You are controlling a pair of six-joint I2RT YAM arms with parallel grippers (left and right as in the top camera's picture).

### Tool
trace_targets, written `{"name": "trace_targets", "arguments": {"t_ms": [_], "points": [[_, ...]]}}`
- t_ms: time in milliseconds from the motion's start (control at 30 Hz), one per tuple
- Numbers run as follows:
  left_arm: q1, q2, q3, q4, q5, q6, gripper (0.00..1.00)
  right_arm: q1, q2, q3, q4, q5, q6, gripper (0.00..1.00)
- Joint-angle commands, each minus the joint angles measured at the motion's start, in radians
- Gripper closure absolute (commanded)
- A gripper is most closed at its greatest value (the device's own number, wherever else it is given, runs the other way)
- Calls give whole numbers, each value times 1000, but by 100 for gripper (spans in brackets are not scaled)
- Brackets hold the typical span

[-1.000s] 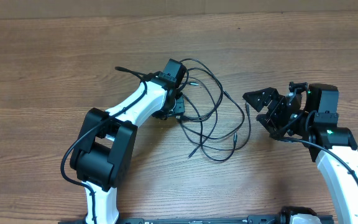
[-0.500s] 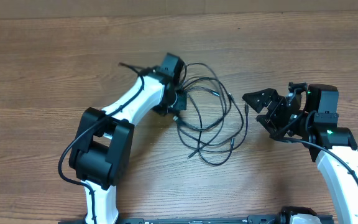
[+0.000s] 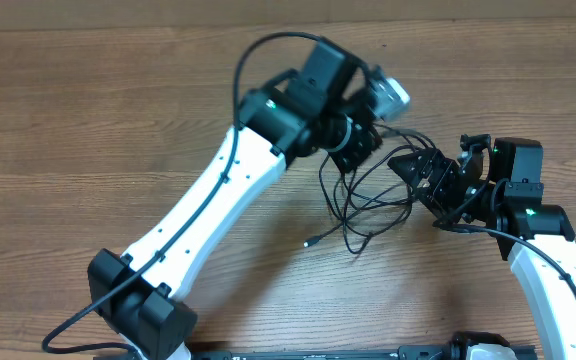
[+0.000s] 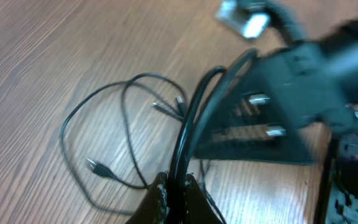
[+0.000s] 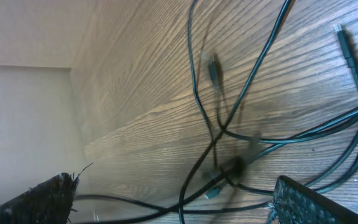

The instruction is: Untangle cables

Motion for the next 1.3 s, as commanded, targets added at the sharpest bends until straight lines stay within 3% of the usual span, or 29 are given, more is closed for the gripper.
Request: {"name": "trace_targets", "arguments": {"t_ms": [0,233,467,500,567,667,733,800,933,1133,1267], "points": [[-22,-71,21,20,-40,66,96,-2,0,0,0,13,-46,0],[23,-215,70,77,-136,-65,96,-2,0,0,-52,97,-46,0],[198,-387,167,124,-155,-248,94,-2,2,0,-100,193,-46,0],[220,-401,174,129,-155,-262,92,-2,2,0,-100,193,-46,0],[274,-429,178,140,-168,-278,73,-2,2,0,-101,193,-46,0],[373,-455,178,122,-231,-331,70,-2,2,0,-110,193,-46,0],[418,-453,177,89,-237,-352,62,-2,2,0,-111,193,-46,0],[454,-435,177,16,-237,-379,38,-2,2,0,-111,193,-46,0],[456,-397,177,-71,-224,-375,20,-2,2,0,-113,192,-46,0],[456,-306,177,-228,-230,-375,0,-2,2,0,-117,193,-46,0],[455,-218,177,-330,-229,-377,0,-2,2,0,-117,193,-46,0]]}}
